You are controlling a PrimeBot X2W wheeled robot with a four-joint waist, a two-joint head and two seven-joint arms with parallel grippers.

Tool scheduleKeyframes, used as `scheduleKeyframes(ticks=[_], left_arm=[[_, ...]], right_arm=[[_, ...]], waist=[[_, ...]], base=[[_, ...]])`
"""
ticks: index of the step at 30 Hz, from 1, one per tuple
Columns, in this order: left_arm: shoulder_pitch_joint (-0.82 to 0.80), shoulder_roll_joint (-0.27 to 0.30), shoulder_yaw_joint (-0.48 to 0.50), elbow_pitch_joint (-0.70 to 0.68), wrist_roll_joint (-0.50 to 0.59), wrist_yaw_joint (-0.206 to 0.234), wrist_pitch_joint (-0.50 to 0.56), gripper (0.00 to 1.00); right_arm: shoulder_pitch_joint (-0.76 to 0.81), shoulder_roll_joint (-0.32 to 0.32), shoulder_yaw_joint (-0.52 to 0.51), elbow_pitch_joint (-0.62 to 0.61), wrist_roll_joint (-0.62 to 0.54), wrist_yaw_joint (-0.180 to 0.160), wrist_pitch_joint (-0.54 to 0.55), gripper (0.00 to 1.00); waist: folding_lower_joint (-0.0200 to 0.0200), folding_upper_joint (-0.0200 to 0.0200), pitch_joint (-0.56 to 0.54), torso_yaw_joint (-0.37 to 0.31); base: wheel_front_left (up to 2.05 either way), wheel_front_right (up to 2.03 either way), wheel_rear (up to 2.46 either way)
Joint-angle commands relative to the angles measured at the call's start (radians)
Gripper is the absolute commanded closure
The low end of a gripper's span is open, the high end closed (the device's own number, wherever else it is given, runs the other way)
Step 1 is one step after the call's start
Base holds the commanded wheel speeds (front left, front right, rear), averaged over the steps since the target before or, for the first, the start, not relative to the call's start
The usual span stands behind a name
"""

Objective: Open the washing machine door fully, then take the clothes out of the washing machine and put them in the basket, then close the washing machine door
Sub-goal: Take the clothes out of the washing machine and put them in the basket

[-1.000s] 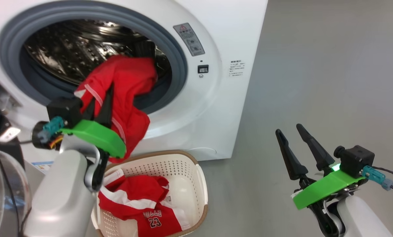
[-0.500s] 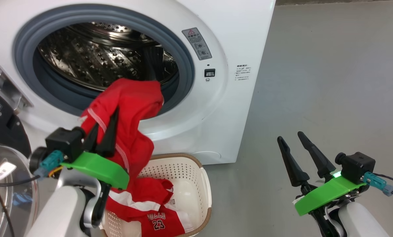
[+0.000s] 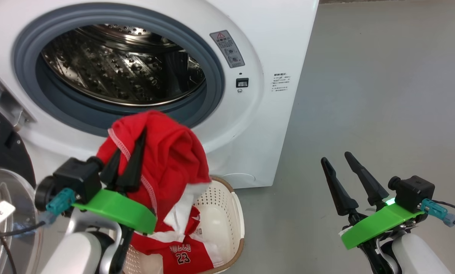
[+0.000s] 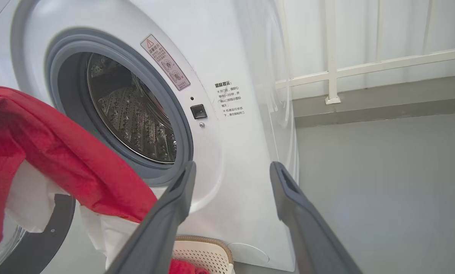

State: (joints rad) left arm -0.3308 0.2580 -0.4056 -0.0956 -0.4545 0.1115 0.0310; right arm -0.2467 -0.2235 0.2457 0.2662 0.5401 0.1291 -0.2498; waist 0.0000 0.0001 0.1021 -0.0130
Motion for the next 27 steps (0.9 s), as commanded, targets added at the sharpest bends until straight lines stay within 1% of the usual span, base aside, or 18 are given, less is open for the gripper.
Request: scheduleKeyframes(ticks=[1, 4, 10, 11, 19, 27], left_arm=[[-0.005, 0.029, 0.033, -0.023, -0.003, 0.012, -0.002, 1.00], [0.013, 0.020, 0.022, 0.002, -0.008, 0.008, -0.016, 1.00], [0.024, -0.001, 0.008, 0.124, -0.002, -0.006, -0.097, 1.00], [0.024, -0.001, 0.008, 0.124, -0.002, -0.006, -0.097, 1.00], [-0.002, -0.033, 0.027, 0.318, -0.011, -0.020, -0.224, 1.00], [-0.047, -0.080, 0.061, 0.577, -0.043, -0.078, -0.285, 1.00]], right_arm=[[-0.005, -0.005, 0.020, -0.026, 0.004, 0.002, -0.012, 0.00], [-0.008, -0.004, 0.022, -0.026, 0.004, 0.002, -0.012, 0.00], [-0.018, -0.005, 0.026, -0.026, 0.005, 0.002, -0.012, 0.00], [-0.018, -0.005, 0.026, -0.026, 0.005, 0.002, -0.012, 0.00], [-0.029, -0.007, 0.025, -0.026, 0.006, 0.002, -0.012, 0.00], [-0.044, -0.008, 0.027, -0.029, 0.006, 0.002, -0.012, 0.00]], waist=[[0.0000, -0.0001, 0.005, -0.003], [0.0000, -0.0001, 0.012, -0.007], [0.0000, -0.0001, 0.030, -0.029], [0.0000, -0.0001, 0.030, -0.029], [0.0000, -0.0001, 0.049, -0.065], [0.0000, -0.0001, 0.076, -0.105]], base=[[0.00, 0.00, 0.00], [0.00, 0.00, 0.00], [0.00, 0.00, 0.00], [0.00, 0.00, 0.00], [0.00, 0.00, 0.00], [0.00, 0.00, 0.00]])
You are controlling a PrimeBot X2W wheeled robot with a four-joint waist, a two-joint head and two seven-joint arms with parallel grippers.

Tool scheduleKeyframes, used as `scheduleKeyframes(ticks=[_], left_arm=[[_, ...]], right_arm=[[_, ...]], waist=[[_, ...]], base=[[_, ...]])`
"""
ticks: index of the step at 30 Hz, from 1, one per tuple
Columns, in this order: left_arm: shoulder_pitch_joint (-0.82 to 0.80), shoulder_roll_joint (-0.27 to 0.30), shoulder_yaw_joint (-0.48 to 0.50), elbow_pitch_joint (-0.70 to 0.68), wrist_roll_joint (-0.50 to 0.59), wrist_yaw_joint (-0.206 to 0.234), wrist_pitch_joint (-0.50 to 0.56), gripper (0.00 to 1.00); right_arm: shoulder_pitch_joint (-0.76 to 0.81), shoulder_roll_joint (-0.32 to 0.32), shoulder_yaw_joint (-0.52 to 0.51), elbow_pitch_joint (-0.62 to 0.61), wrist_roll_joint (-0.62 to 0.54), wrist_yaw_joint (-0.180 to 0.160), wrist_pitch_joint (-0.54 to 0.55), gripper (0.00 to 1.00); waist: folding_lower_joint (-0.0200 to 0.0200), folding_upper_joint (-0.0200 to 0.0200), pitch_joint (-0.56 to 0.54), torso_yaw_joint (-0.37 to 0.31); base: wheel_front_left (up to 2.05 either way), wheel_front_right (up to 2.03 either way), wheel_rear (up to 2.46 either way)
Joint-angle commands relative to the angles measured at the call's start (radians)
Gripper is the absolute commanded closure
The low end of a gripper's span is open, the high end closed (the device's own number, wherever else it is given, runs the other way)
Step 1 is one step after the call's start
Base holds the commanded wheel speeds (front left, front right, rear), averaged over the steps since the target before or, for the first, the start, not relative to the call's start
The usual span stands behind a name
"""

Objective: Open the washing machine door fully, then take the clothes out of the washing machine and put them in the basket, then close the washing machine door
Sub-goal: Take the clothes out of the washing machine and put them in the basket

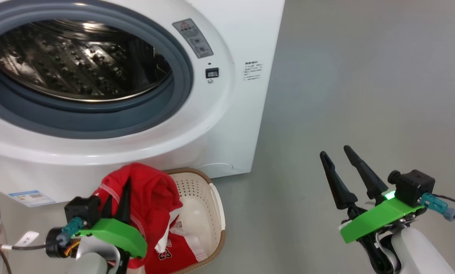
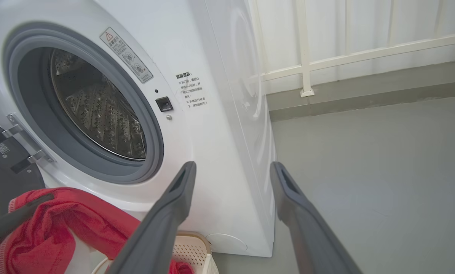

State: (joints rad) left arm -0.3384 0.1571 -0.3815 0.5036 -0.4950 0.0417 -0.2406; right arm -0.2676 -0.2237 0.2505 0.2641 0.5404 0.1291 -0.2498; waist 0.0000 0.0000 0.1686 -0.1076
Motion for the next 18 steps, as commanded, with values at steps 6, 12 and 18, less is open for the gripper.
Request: scheduleKeyframes(ticks=[6, 12, 18], left_arm=[[-0.095, -0.005, 0.062, 0.139, 0.019, -0.077, -0.021, 1.00], [-0.137, -0.019, 0.080, 0.224, 0.080, -0.134, -0.021, 1.00], [-0.169, -0.020, 0.098, 0.301, 0.134, -0.156, -0.021, 1.00]], right_arm=[[-0.035, -0.007, 0.024, -0.031, 0.006, 0.002, -0.012, 0.00], [-0.050, -0.004, 0.022, -0.035, 0.005, 0.002, -0.012, 0.00], [-0.058, -0.003, 0.017, -0.040, 0.002, 0.002, -0.012, 0.00]], waist=[[0.0000, 0.0000, 0.036, -0.042], [0.0000, 0.0000, 0.069, -0.080], [0.0000, 0.0000, 0.096, -0.117]], base=[[0.00, 0.00, 0.00], [0.00, 0.00, 0.00], [0.00, 0.00, 0.00]])
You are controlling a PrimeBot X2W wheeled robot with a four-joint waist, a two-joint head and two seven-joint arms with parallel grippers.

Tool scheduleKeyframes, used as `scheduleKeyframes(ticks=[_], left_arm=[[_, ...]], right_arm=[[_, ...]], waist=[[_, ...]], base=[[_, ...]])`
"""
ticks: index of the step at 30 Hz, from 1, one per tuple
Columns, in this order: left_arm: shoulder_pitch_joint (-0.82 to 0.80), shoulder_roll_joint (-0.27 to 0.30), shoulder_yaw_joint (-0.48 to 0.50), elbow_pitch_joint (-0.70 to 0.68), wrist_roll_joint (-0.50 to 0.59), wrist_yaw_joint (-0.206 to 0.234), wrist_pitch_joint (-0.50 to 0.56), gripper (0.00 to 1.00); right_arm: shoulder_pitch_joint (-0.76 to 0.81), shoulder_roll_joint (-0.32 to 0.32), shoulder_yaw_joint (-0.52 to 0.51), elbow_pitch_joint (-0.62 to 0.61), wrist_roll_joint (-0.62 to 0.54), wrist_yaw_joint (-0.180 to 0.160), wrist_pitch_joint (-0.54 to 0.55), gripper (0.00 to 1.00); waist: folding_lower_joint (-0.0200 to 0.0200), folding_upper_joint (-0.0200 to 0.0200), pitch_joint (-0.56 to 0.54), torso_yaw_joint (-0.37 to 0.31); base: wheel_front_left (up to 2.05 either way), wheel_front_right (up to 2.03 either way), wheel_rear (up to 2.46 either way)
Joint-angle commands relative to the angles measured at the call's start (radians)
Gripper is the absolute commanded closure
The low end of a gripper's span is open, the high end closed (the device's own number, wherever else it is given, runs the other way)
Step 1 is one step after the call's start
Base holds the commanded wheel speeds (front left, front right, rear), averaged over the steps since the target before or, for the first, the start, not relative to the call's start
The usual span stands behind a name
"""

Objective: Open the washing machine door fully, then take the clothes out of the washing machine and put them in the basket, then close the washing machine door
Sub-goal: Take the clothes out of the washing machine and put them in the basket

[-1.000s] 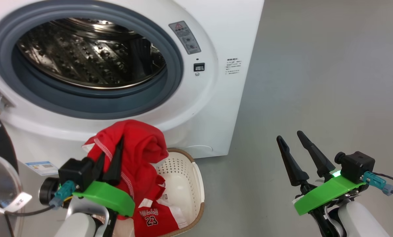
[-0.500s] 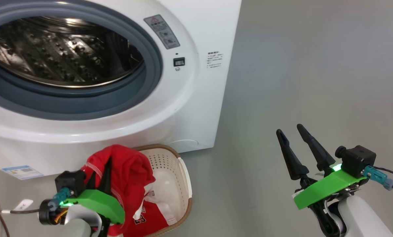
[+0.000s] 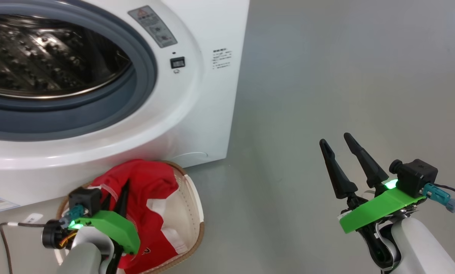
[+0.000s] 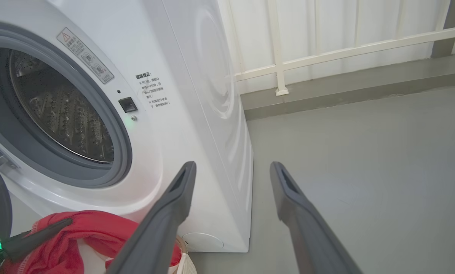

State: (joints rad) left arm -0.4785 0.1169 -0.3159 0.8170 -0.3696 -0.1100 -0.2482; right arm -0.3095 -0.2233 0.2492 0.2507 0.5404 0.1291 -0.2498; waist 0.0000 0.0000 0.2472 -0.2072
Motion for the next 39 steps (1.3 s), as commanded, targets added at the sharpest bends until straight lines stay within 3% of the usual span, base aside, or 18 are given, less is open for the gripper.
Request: scheduleKeyframes(ticks=[1, 12, 13, 15, 17, 19, 28, 39], left_arm=[[-0.034, 0.021, 0.027, 0.007, 0.019, -0.007, -0.013, 1.00], [-0.084, 0.020, 0.033, 0.160, 0.049, -0.018, -0.013, 1.00], [-0.088, 0.021, 0.036, 0.172, 0.050, -0.019, -0.013, 0.93], [-0.096, 0.023, 0.041, 0.191, 0.054, -0.019, -0.013, 0.66], [-0.102, 0.020, 0.044, 0.215, 0.053, -0.019, -0.013, 0.53], [-0.109, 0.020, 0.039, 0.253, 0.057, -0.020, -0.013, 0.00], [-0.120, 0.022, 0.034, 0.283, 0.057, -0.020, -0.014, 0.00], [-0.064, 0.017, 0.047, 0.126, 0.041, -0.021, -0.014, 0.00]], right_arm=[[-0.018, -0.003, 0.019, -0.027, 0.002, 0.002, -0.012, 0.00], [-0.033, -0.003, 0.025, -0.027, 0.003, 0.002, -0.012, 0.00], [-0.034, -0.002, 0.025, -0.028, 0.003, 0.002, -0.012, 0.00], [-0.036, -0.001, 0.025, -0.028, 0.003, 0.002, -0.012, 0.00], [-0.037, 0.001, 0.025, -0.028, 0.002, 0.002, -0.012, 0.00], [-0.037, 0.003, 0.025, -0.027, 0.001, 0.002, -0.012, 0.00], [-0.037, 0.005, 0.022, -0.022, -0.003, 0.002, -0.012, 0.00], [-0.022, 0.010, 0.012, -0.022, -0.004, 0.002, -0.012, 0.00]], waist=[[0.0000, 0.0000, 0.022, -0.022], [0.0000, 0.0000, 0.053, -0.057], [0.0000, 0.0000, 0.056, -0.059], [0.0000, 0.0000, 0.060, -0.062], [0.0000, 0.0000, 0.062, -0.064], [0.0000, 0.0000, 0.064, -0.064], [0.0000, 0.0000, 0.061, -0.048], [0.0000, 0.0000, 0.022, 0.007]], base=[[0.00, 0.00, 0.00], [0.00, 0.00, 0.00], [0.00, 0.00, 0.00], [0.00, 0.00, 0.00], [0.00, 0.00, 0.00], [0.00, 0.00, 0.00], [0.00, 0.00, 0.00], [0.00, 0.00, 0.00]])
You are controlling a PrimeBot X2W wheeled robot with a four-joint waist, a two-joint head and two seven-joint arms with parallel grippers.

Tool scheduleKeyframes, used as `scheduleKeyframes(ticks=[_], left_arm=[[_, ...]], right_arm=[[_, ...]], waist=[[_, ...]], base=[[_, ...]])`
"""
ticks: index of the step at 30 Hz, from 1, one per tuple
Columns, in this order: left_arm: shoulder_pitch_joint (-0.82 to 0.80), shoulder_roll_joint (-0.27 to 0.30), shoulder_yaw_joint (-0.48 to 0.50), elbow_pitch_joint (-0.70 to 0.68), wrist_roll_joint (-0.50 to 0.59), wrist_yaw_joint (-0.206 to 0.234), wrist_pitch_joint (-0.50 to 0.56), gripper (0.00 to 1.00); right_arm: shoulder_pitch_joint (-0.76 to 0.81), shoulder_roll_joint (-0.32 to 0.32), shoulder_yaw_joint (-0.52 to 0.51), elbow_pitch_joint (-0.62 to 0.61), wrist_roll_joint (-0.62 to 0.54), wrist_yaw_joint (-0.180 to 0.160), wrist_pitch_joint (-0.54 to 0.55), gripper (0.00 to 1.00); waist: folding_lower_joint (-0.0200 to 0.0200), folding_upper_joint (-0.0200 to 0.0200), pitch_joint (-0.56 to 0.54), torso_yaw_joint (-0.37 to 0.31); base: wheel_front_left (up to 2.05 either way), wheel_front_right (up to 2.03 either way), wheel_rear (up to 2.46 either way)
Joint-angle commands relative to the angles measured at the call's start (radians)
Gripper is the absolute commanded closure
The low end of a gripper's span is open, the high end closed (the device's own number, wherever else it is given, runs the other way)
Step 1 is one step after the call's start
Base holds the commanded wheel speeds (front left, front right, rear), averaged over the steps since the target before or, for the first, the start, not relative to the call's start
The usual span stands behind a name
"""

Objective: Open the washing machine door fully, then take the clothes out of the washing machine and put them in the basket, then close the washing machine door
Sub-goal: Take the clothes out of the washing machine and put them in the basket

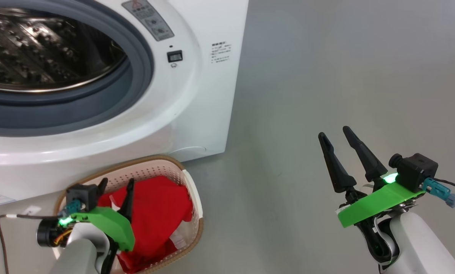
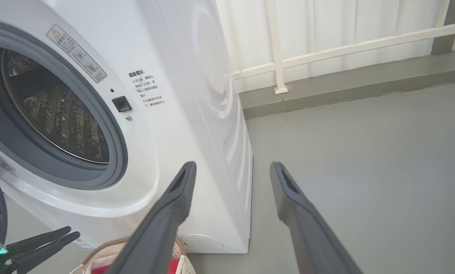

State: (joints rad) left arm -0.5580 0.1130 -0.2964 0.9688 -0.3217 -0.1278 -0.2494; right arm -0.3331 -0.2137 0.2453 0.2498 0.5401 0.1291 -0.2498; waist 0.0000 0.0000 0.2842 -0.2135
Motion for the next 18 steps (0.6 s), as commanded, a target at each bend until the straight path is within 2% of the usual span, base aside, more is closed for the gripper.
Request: scheduleKeyframes(ticks=[1, 12, 18], left_arm=[[0.025, 0.019, 0.032, -0.041, -0.007, -0.003, -0.012, 0.00], [0.120, 0.015, 0.088, -0.204, -0.010, -0.003, -0.012, 0.00], [0.182, 0.004, 0.137, -0.341, 0.004, 0.006, -0.012, 0.00]], right_arm=[[0.004, 0.001, 0.015, -0.020, -0.003, 0.002, -0.012, 0.00], [0.031, -0.002, 0.017, -0.012, 0.001, 0.002, -0.012, 0.00], [0.042, -0.002, 0.016, -0.009, 0.000, 0.002, -0.012, 0.00]], waist=[[0.0000, 0.0000, -0.021, 0.019], [0.0000, 0.0000, -0.085, 0.085], [0.0000, 0.0000, -0.116, 0.129]], base=[[0.00, 0.00, 0.00], [0.00, 0.00, 0.00], [0.00, 0.00, 0.00]])
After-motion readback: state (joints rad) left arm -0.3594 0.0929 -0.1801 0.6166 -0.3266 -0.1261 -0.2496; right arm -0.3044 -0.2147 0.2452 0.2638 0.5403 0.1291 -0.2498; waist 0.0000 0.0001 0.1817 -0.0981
